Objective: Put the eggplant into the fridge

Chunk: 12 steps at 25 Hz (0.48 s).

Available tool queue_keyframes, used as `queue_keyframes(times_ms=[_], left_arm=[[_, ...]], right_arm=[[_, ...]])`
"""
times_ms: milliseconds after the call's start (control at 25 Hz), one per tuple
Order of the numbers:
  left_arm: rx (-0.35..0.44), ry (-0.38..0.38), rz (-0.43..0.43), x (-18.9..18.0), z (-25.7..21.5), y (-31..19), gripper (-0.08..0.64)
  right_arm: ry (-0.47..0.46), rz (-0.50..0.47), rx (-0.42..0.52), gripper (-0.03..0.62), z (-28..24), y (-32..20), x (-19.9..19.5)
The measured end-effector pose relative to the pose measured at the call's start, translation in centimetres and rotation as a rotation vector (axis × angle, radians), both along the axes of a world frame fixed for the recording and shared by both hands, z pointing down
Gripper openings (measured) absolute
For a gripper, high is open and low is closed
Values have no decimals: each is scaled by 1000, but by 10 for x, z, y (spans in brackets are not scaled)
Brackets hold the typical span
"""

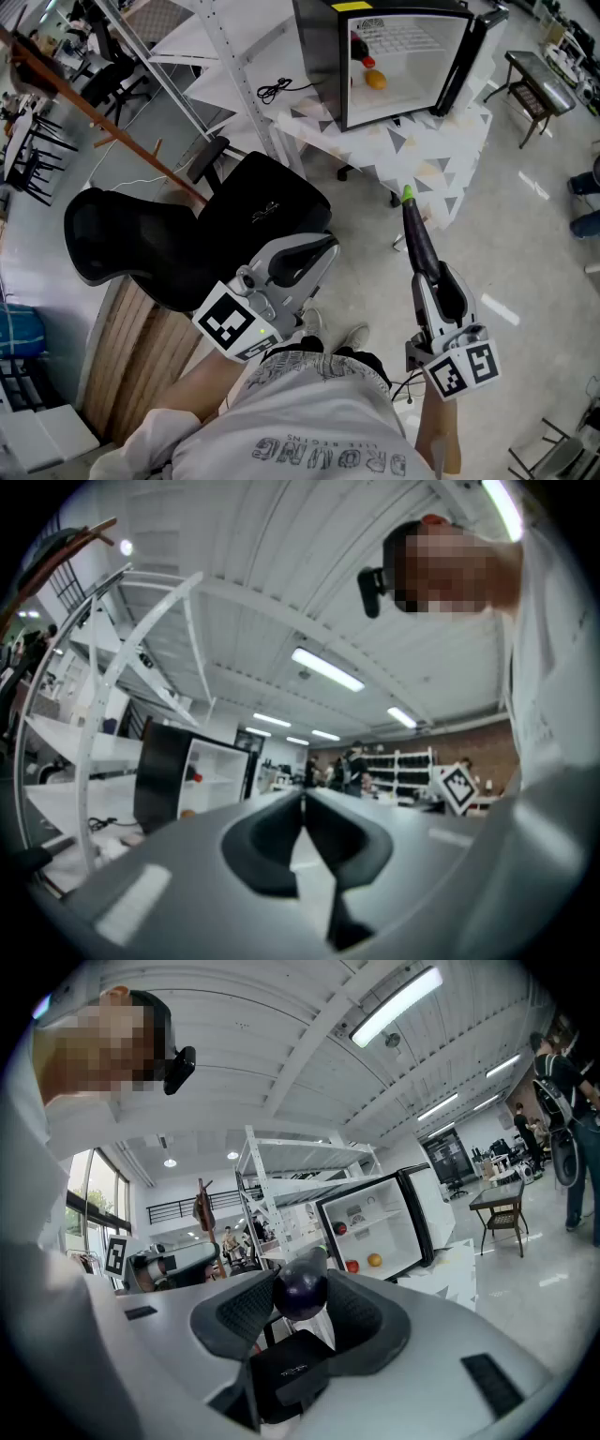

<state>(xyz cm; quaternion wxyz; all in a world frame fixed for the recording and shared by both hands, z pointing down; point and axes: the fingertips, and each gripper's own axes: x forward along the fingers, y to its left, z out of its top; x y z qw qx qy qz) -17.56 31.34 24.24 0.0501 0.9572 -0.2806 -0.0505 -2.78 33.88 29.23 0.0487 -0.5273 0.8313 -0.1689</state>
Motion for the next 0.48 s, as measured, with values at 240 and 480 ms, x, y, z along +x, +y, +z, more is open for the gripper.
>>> queue_keyframes(times_ms=[240, 480], left_arm=[[-11, -9, 0, 5, 0, 8, 15], [-6, -19, -9, 23, 0, 19, 15]], right_arm=[[-35, 7, -6, 175, -1, 7, 5], [-73, 10, 1, 176, -1, 15, 25]])
